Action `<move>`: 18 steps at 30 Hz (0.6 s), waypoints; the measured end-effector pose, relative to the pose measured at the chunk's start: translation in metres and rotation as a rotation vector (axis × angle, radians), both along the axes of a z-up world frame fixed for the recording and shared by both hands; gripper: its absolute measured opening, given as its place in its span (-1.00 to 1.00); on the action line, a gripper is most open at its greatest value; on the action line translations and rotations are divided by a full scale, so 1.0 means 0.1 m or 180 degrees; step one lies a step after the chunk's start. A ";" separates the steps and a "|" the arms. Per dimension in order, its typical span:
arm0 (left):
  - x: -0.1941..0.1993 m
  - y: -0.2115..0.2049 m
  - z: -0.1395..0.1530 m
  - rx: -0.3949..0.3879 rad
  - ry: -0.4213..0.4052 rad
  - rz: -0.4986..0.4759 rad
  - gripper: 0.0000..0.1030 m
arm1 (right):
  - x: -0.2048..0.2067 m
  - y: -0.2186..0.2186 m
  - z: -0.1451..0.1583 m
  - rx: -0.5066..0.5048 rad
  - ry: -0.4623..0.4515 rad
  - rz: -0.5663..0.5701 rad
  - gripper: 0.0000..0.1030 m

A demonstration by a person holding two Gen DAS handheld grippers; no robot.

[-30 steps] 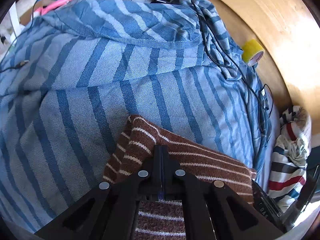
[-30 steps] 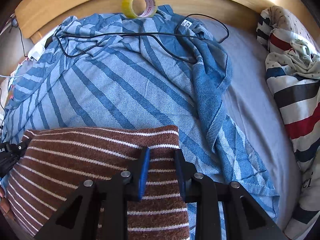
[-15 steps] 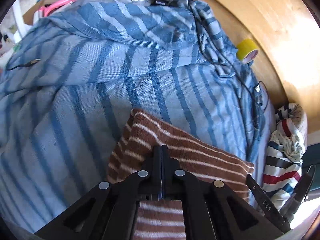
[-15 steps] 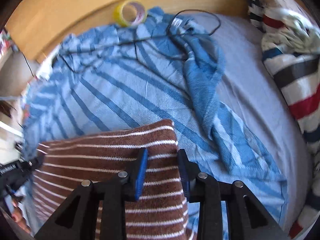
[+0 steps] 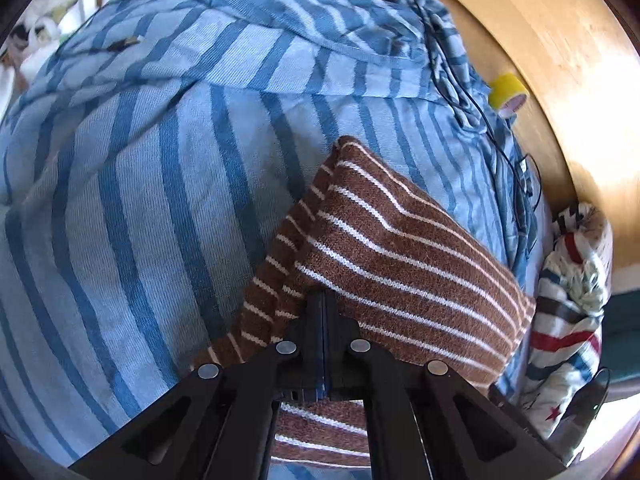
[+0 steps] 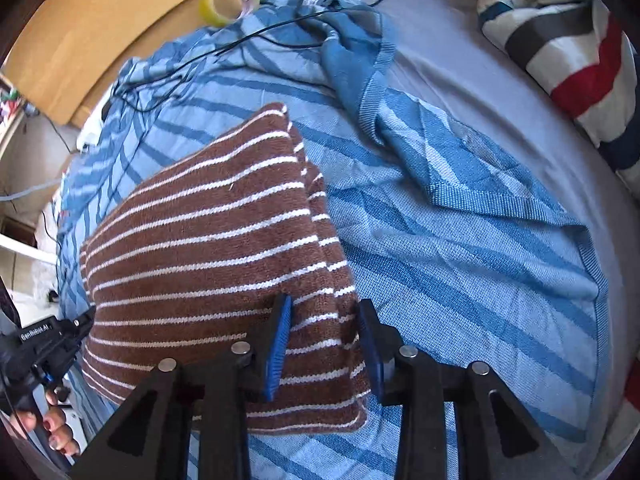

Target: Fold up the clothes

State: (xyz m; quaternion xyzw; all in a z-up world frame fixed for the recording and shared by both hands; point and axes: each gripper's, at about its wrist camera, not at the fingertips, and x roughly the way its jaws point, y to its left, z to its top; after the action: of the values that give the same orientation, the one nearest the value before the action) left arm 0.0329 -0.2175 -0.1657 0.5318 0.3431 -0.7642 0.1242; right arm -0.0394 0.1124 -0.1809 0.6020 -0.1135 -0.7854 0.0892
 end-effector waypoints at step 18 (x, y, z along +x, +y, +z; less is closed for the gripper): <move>0.26 0.25 -0.02 0.0007 -0.0183 -0.0175 -0.95 | 0.38 -0.05 0.04 0.0020 0.0032 0.0097 -0.48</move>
State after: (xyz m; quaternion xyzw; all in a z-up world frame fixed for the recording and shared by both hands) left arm 0.0589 -0.1920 -0.1674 0.5629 0.3255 -0.7513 0.1125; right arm -0.0012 0.1070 -0.1769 0.6000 -0.1013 -0.7873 0.0998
